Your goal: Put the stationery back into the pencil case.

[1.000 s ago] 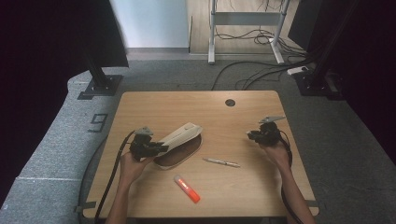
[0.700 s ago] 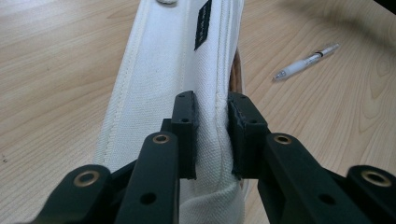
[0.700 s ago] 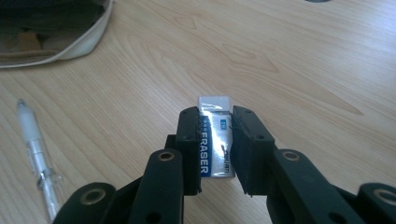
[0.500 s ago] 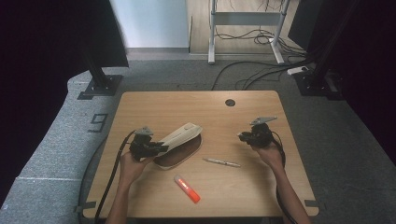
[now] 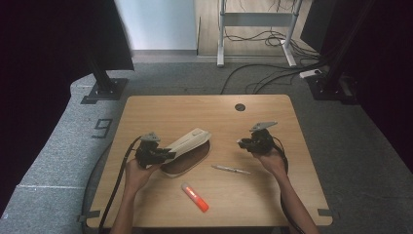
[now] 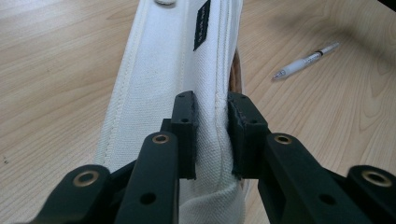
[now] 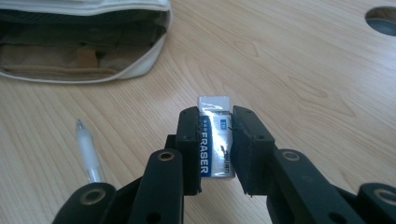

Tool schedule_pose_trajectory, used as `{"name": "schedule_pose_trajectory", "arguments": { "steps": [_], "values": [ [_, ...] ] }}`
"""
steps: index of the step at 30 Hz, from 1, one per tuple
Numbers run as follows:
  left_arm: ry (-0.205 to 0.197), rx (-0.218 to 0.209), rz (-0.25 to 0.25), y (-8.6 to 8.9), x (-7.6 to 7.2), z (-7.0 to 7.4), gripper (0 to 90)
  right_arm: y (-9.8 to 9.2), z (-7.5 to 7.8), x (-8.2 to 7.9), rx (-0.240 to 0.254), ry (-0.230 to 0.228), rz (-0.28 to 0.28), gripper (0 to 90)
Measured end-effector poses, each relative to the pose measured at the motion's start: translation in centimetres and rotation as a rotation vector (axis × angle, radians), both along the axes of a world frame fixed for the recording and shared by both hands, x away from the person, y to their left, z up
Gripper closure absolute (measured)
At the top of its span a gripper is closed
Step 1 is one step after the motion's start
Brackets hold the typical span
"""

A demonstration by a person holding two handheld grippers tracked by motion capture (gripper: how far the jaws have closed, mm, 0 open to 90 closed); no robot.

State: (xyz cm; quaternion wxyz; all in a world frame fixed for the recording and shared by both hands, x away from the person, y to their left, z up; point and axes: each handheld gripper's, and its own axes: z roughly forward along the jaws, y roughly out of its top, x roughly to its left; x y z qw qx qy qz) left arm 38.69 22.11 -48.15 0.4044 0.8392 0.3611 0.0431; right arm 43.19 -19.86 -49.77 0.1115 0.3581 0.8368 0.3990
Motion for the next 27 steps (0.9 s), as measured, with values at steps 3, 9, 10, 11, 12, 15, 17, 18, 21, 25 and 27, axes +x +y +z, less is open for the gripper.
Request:
{"name": "schedule_pose_trajectory", "arguments": {
  "steps": [3, 9, 10, 11, 12, 15, 17, 18, 21, 25, 27],
  "values": [
    [-0.001, 0.002, -0.001, 0.0, 0.0, 0.0, 74.0, 0.8, 0.0, 0.0, 0.001, 0.000, 0.015, 71.7],
    [-0.003, 0.002, -0.002, 0.0, 0.0, 0.1, 74.0, 2.5, -0.1, 0.1, 0.001, 0.002, 0.043, 71.8],
    [-0.003, 0.003, -0.003, 0.0, 0.0, 0.1, 74.0, 2.8, -0.1, 0.2, 0.001, 0.004, 0.049, 71.7],
    [-0.004, 0.003, -0.003, 0.0, 0.0, 0.1, 74.0, 3.1, -0.1, 0.2, 0.000, 0.004, 0.054, 71.8],
    [-0.004, 0.003, -0.003, 0.0, 0.0, 0.1, 74.0, 3.3, -0.1, 0.2, -0.001, 0.001, 0.057, 71.8],
    [-0.006, 0.004, -0.002, -0.1, -0.1, 0.1, 74.0, 4.2, -0.2, 0.2, -0.007, -0.001, 0.073, 71.8],
    [-0.006, 0.005, -0.002, -0.1, -0.1, 0.1, 74.0, 4.6, -0.2, 0.2, -0.011, 0.003, 0.079, 71.8],
    [-0.007, 0.005, -0.001, -0.1, -0.1, 0.1, 74.0, 4.9, -0.3, 0.2, -0.012, -0.001, 0.084, 71.8],
    [-0.008, 0.006, -0.002, -0.1, -0.1, 0.1, 74.1, 5.5, -0.3, 0.3, -0.014, 0.003, 0.094, 71.8],
    [-0.008, 0.007, -0.002, -0.1, -0.1, 0.2, 74.1, 6.5, -0.5, 0.4, -0.015, 0.003, 0.106, 71.8],
    [-0.008, 0.006, -0.002, -0.1, -0.1, 0.2, 74.1, 6.9, -0.5, 0.4, -0.016, 0.003, 0.112, 71.8]
  ]
}}
